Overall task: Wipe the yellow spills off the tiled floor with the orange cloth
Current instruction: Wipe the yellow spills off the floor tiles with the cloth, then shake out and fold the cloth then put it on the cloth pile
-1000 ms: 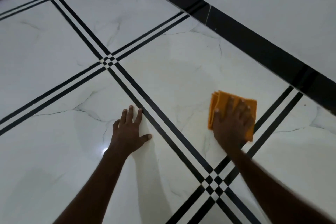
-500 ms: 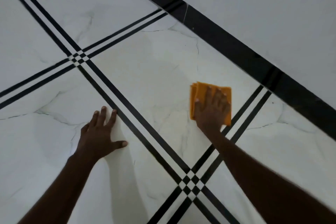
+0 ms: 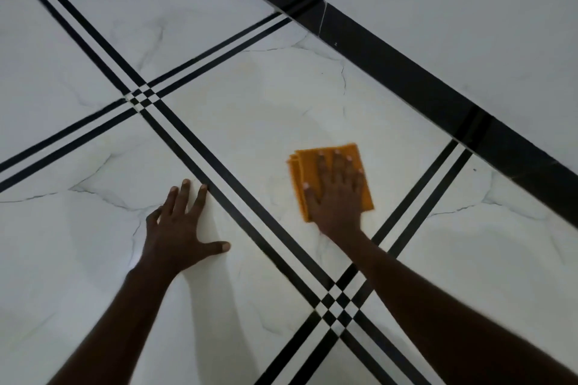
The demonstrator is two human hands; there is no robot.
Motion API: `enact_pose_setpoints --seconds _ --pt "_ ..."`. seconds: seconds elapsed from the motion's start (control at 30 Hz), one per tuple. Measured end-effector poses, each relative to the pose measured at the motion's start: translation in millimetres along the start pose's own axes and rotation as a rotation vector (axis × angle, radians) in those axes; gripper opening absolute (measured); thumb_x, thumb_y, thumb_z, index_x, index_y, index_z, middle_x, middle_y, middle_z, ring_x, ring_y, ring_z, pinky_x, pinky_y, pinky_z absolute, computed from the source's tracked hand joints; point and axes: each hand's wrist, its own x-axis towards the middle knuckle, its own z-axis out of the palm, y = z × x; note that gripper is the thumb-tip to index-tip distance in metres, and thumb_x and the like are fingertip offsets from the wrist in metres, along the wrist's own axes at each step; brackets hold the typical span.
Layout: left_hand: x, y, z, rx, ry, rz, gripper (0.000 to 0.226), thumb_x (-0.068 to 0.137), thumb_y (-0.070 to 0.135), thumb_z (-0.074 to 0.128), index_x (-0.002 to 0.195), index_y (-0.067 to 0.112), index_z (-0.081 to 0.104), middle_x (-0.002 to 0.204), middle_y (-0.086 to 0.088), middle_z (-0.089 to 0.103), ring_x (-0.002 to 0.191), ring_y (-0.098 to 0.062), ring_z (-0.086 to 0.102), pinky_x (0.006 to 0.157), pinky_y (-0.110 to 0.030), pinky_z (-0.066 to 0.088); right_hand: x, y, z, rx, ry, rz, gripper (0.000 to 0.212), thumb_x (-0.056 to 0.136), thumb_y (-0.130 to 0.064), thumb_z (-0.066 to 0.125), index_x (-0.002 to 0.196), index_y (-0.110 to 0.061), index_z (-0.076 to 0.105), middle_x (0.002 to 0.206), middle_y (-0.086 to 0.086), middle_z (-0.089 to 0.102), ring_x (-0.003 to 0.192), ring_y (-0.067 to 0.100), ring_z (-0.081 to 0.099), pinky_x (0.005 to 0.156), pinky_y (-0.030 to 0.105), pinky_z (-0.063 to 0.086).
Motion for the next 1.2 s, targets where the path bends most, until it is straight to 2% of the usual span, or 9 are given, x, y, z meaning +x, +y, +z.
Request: enact_pose_setpoints --seconds 0.13,0.23,0.37,0.63,0.73,0.9,1.0,1.07,1.2 --pt "2 9 -1 0.020 -0.064 -0.018 0.131 0.070 0.080 0.065 0.161 0.029 -0.014 0.168 -0.006 -0.025 0.157 -0.028 -0.015 0.123 -0.054 0.009 -103 -15 -23 -0.018 -0.016 0.397 0.076 0.103 -0.056 0.029 0.166 -0.019 0.010 0.171 0.020 0.013 0.158 0.044 0.011 0.125 0.065 0.012" --pt "1 6 -2 0.029 -0.066 -0.002 0.130 0.072 0.080 0.065 0.160 0.028 -0.015 0.168 -0.007 -0.024 0.157 -0.028 -0.016 0.123 -0.053 0.008 -133 -84 -15 0.043 -0.061 0.214 0.079 0.101 -0.058 0.032 0.166 -0.018 0.010 0.172 0.020 0.009 0.159 0.044 0.005 0.126 0.065 0.006" --pt "-3 -9 -5 0.045 -0.060 0.037 0.122 0.075 0.077 0.064 0.162 0.030 -0.009 0.170 -0.003 -0.017 0.158 -0.026 -0.010 0.123 -0.051 0.012 -32 -91 2 0.053 -0.084 -0.181 0.076 0.099 -0.056 0.039 0.164 -0.020 0.024 0.171 0.016 0.020 0.158 0.042 0.016 0.126 0.062 0.010" --pt "-24 -28 -12 0.088 -0.100 -0.011 0.114 0.082 0.069 0.064 0.161 0.033 -0.009 0.170 -0.001 -0.017 0.158 -0.023 -0.005 0.121 -0.047 0.021 32 -36 -15 0.156 -0.166 -0.002 0.080 0.100 -0.061 0.028 0.162 -0.011 0.024 0.167 0.022 0.026 0.155 0.045 0.022 0.125 0.061 0.013" --pt "-23 -30 -15 0.079 -0.128 -0.016 0.113 0.083 0.065 0.066 0.161 0.034 -0.009 0.170 0.000 -0.018 0.158 -0.023 -0.006 0.122 -0.046 0.021 4 -14 -30 0.200 -0.093 -0.067 0.066 0.097 -0.048 0.048 0.144 -0.002 0.050 0.147 0.027 0.054 0.135 0.050 0.051 0.112 0.066 0.039" --pt "-24 -28 -15 0.078 -0.144 -0.028 0.112 0.084 0.062 0.067 0.161 0.033 -0.010 0.169 -0.001 -0.020 0.158 -0.024 -0.009 0.122 -0.048 0.019 -4 15 -30 0.083 -0.047 -0.250 0.046 0.090 -0.022 0.076 0.131 -0.003 0.065 0.133 0.025 0.067 0.122 0.048 0.064 0.101 0.064 0.049" --pt "-21 -24 -21 0.082 -0.205 -0.038 0.110 0.085 0.063 0.065 0.161 0.032 -0.008 0.169 -0.001 -0.021 0.158 -0.024 -0.009 0.122 -0.049 0.019 21 -1 -39 0.102 0.033 -0.212 0.012 0.087 -0.005 0.076 0.099 -0.006 0.073 0.093 0.019 0.077 0.081 0.043 0.073 0.077 0.048 0.059" --pt "-17 -21 -28 0.038 -0.278 -0.066 0.104 0.088 0.062 0.063 0.162 0.030 -0.004 0.170 -0.002 -0.018 0.158 -0.024 -0.007 0.122 -0.051 0.020 35 -16 -51 0.121 0.027 -0.110 0.004 0.092 -0.006 0.069 0.089 -0.008 0.071 0.075 0.015 0.072 0.065 0.038 0.068 0.062 0.035 0.049" --pt "-11 -11 -54 -0.242 -0.264 -0.167 0.076 0.094 0.051 0.063 0.158 0.023 0.032 0.169 -0.004 0.019 0.155 -0.024 0.020 0.124 -0.043 0.022 60 -48 -79 0.266 -0.052 0.088 0.009 0.096 -0.020 0.064 0.097 -0.014 0.071 0.084 0.011 0.073 0.079 0.035 0.068 0.070 0.038 0.052"
